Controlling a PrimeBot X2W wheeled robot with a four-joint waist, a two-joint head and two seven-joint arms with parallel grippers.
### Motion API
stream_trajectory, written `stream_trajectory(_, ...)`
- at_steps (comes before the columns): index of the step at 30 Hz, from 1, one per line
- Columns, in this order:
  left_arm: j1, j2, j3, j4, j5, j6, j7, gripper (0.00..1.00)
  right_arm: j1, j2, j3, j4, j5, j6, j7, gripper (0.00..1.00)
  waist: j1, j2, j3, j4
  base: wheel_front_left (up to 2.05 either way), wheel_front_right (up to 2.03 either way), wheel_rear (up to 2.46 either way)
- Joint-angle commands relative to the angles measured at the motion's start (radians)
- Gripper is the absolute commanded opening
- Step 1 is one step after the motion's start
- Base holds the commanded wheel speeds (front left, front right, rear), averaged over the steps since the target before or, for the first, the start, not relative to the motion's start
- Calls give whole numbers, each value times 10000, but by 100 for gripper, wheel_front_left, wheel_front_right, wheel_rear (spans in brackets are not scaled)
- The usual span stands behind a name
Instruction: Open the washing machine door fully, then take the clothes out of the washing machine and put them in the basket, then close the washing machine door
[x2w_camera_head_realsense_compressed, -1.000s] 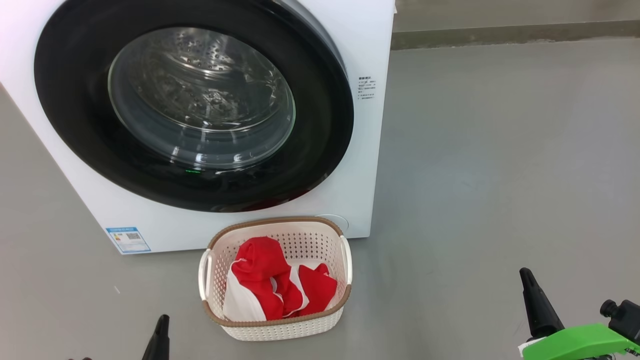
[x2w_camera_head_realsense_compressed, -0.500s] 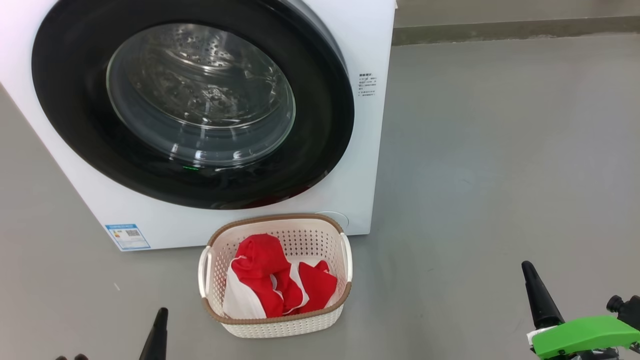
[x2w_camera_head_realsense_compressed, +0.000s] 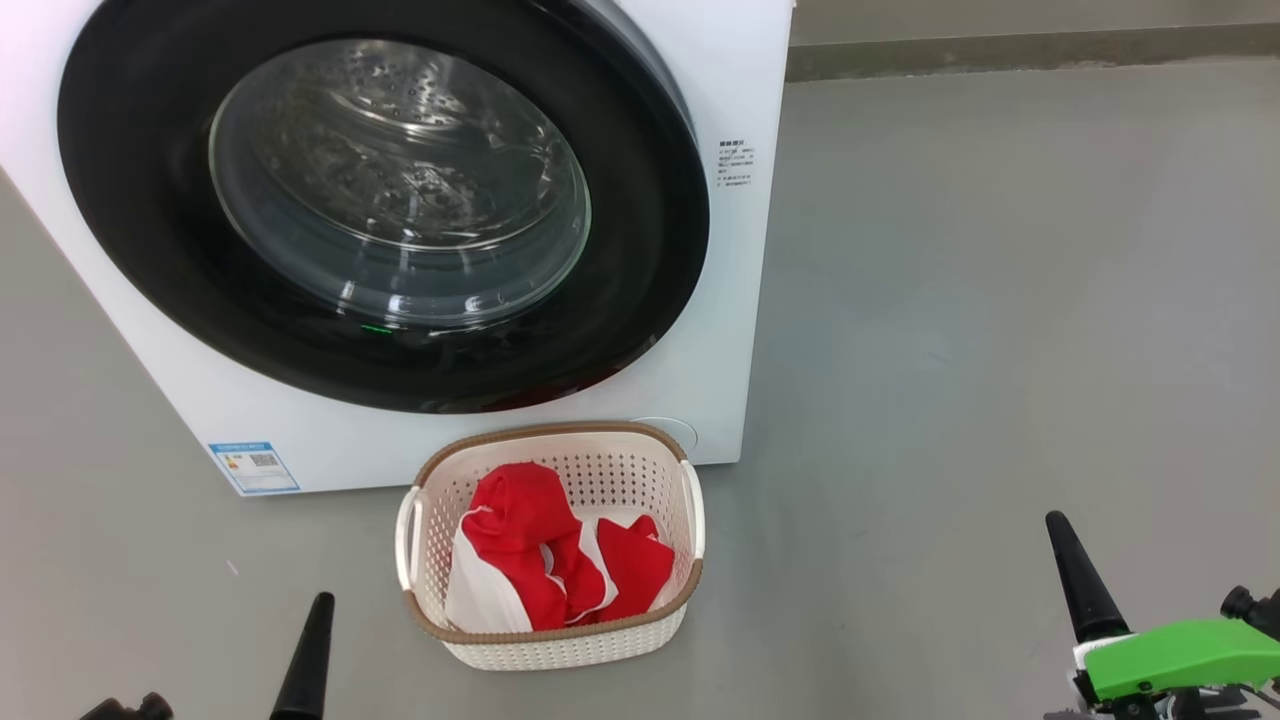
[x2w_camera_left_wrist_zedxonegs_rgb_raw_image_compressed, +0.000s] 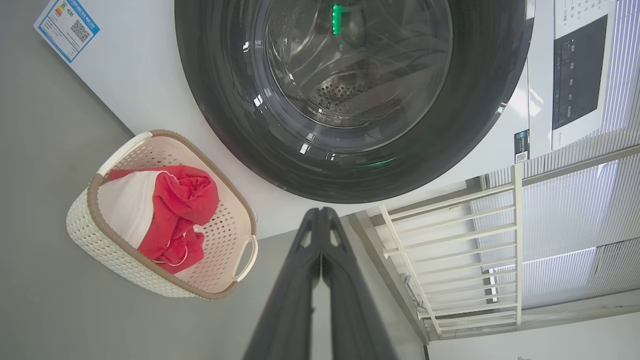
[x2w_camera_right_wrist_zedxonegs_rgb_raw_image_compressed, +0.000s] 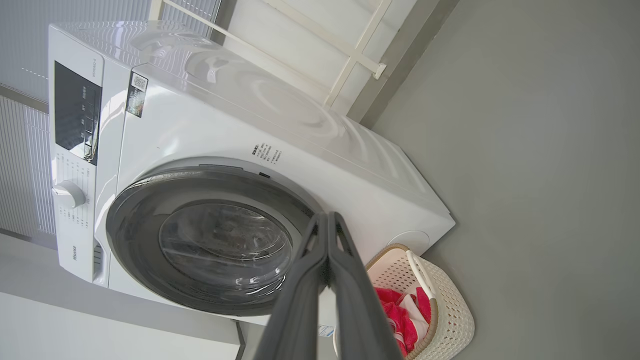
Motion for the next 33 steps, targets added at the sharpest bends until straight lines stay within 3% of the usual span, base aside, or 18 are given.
stream_trajectory(1,-452,62,309,-184,-362,-150,78,0,-590,-173,105,-242,383,0,107,0,0,0,12,2,0,0,0)
stream_trajectory(33,-1007,33,649,-54,-3741,-405,969,0,-1172,-238,-30,-107,3982,-9,1020,0,0,0,222,22,0,0,0)
